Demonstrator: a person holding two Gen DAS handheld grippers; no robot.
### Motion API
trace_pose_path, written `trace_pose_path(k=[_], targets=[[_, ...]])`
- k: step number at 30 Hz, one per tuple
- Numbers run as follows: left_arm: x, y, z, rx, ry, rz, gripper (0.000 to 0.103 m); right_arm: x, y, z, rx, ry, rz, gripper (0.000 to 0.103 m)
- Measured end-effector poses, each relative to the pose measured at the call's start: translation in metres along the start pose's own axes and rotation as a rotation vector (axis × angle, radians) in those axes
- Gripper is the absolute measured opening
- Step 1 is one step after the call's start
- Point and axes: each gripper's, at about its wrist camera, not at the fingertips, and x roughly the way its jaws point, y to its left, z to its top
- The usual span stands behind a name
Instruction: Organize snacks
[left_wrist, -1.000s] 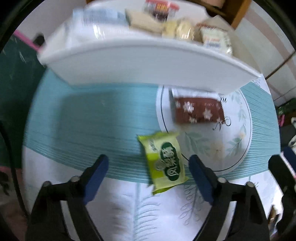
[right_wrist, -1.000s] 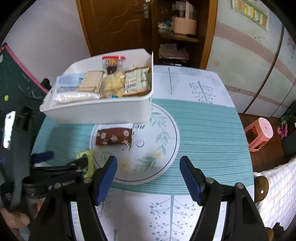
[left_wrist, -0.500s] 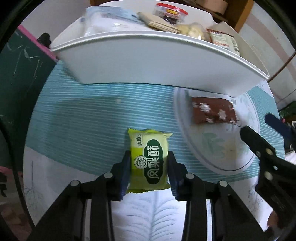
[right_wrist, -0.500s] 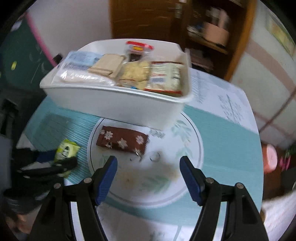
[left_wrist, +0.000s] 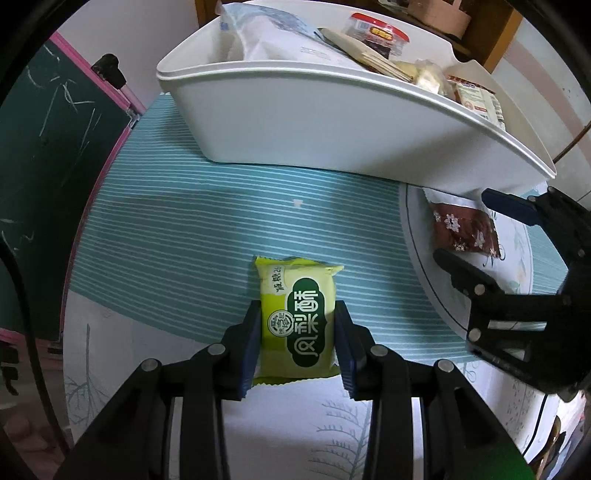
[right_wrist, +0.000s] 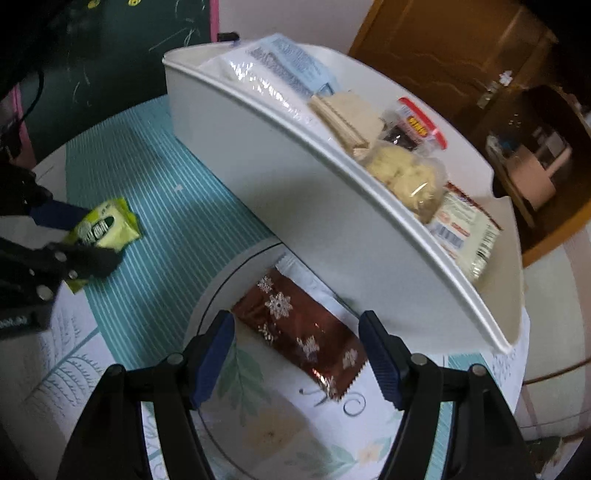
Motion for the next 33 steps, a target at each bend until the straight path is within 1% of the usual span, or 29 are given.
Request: trace_pose_path(k=[1, 4, 7, 8, 9, 10, 11, 12, 13, 16, 19, 23, 25, 27, 31, 33], targets=[[0.002, 0.003, 0.004, -0.001, 0.001, 0.002, 0.035, 0.002, -0.003, 0.002, 0.003, 0.005, 0.013, 0.07], [0.001, 0.0, 0.004, -0.002, 0.003, 0.006, 0.035, 0.008, -0.012, 0.004, 0.043, 0.025, 0.093, 0.07], [0.001, 0.0, 0.006, -0.004, 0.007, 0.008, 0.035, 0.011, -0.016, 0.005, 0.071, 0.038, 0.136, 0.07], [0.001, 0.001, 0.007, -0.006, 0.009, 0.008, 0.035, 0.013, -0.019, 0.005, 0.094, 0.05, 0.154, 0.066], [0.002, 0.003, 0.01, -0.007, 0.009, 0.007, 0.035, 0.014, -0.021, 0.006, 0.114, 0.056, 0.16, 0.059], [-0.001, -0.003, 0.007, -0.007, 0.008, 0.007, 0.035, 0.014, -0.024, 0.007, 0.14, 0.057, 0.167, 0.037], [-0.002, -0.004, 0.007, -0.003, 0.004, 0.008, 0.035, 0.014, -0.027, 0.007, 0.166, 0.063, 0.169, 0.031], [-0.004, -0.003, 0.008, -0.001, 0.003, 0.008, 0.035, 0.014, -0.029, 0.007, 0.188, 0.069, 0.178, 0.029], [-0.007, -0.004, 0.008, 0.003, -0.001, 0.007, 0.035, 0.013, -0.032, 0.005, 0.223, 0.071, 0.198, 0.024], [-0.018, -0.007, 0.007, 0.014, -0.019, 0.006, 0.035, 0.008, -0.03, 0.001, 0.268, 0.068, 0.233, 0.018], [-0.034, -0.013, 0.007, 0.033, -0.045, 0.007, 0.035, -0.005, -0.03, -0.008, 0.338, 0.059, 0.289, 0.016], [-0.061, -0.022, 0.012, 0.062, -0.077, -0.006, 0.035, -0.033, -0.032, -0.017, 0.423, 0.019, 0.32, 0.016], [-0.075, -0.028, 0.016, 0.076, -0.093, -0.012, 0.035, -0.048, -0.036, -0.019, 0.458, 0.0, 0.315, 0.016], [-0.093, -0.034, 0.022, 0.097, -0.116, -0.019, 0.035, -0.069, -0.04, -0.02, 0.517, -0.023, 0.292, 0.016], [-0.121, -0.043, 0.045, 0.136, -0.165, -0.043, 0.035, -0.107, -0.057, -0.021, 0.63, -0.056, 0.261, 0.016], [-0.137, -0.05, 0.056, 0.159, -0.199, -0.053, 0.035, -0.125, -0.064, -0.015, 0.657, -0.076, 0.234, 0.016]])
